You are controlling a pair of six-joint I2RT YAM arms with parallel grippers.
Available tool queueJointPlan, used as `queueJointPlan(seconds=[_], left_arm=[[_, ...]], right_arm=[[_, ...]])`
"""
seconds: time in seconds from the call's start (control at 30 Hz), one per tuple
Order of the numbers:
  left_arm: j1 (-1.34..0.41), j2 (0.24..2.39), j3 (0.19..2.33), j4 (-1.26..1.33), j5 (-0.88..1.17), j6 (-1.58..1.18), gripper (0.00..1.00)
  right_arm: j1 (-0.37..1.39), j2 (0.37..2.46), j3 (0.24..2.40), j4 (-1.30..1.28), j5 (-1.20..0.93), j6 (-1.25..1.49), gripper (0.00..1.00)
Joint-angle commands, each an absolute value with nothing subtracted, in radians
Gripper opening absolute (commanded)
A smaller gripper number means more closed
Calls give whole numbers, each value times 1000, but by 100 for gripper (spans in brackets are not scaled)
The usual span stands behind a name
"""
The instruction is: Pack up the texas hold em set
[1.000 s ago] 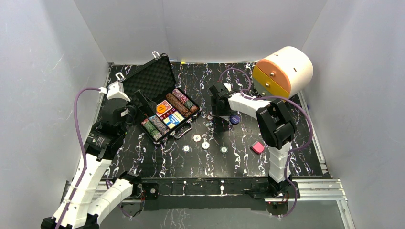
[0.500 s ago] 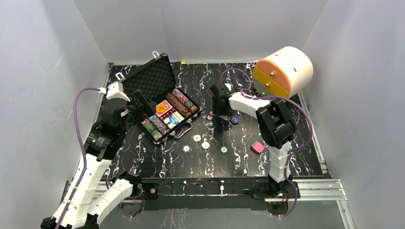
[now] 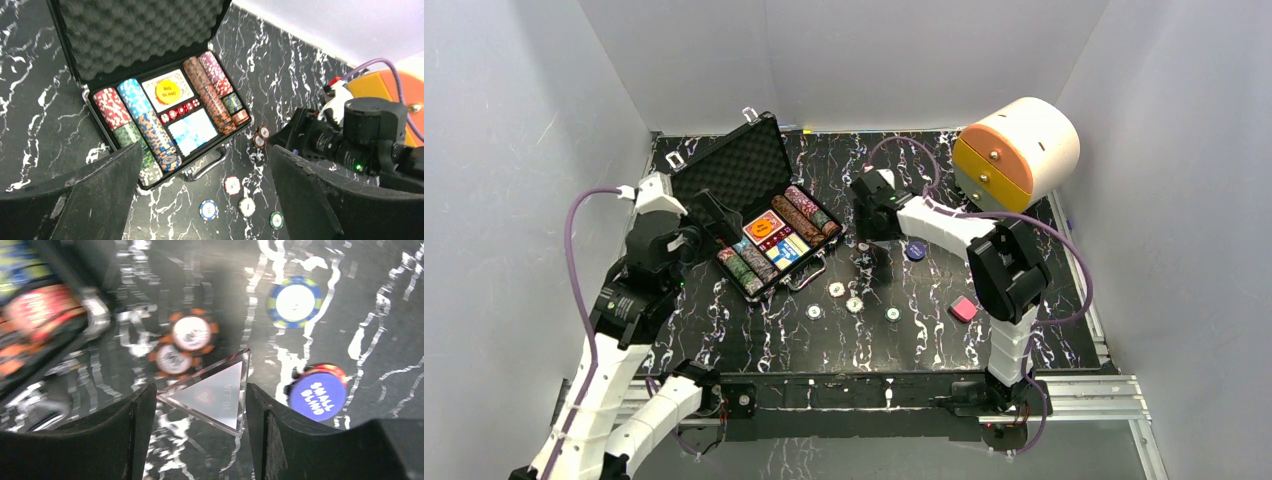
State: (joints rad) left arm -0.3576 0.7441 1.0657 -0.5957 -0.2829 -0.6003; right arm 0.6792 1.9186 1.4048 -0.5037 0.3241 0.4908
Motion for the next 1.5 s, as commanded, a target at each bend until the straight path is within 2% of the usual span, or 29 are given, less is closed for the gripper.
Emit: queueJointPlan(seconds=[0.0, 0.27, 0.6, 1.0, 1.47], left_arm=[[-359, 692, 1159, -589, -345, -541, 98], [-359, 685, 1246, -604, -397, -486, 99], [-359, 679, 1224, -625, -381, -513, 99], [-360, 693, 1204, -629, -374, -523, 98], [-359, 701, 1193, -629, -373, -528, 98]], right_arm=[[794, 1857, 1504, -453, 332, 460, 60], [982, 2018, 1732, -396, 327, 316, 60], [1008, 2212, 1972, -428, 235, 166, 59], [1009, 2256, 1957, -404, 65, -15, 59], [1009, 2274, 1914, -360, 81, -86, 65]])
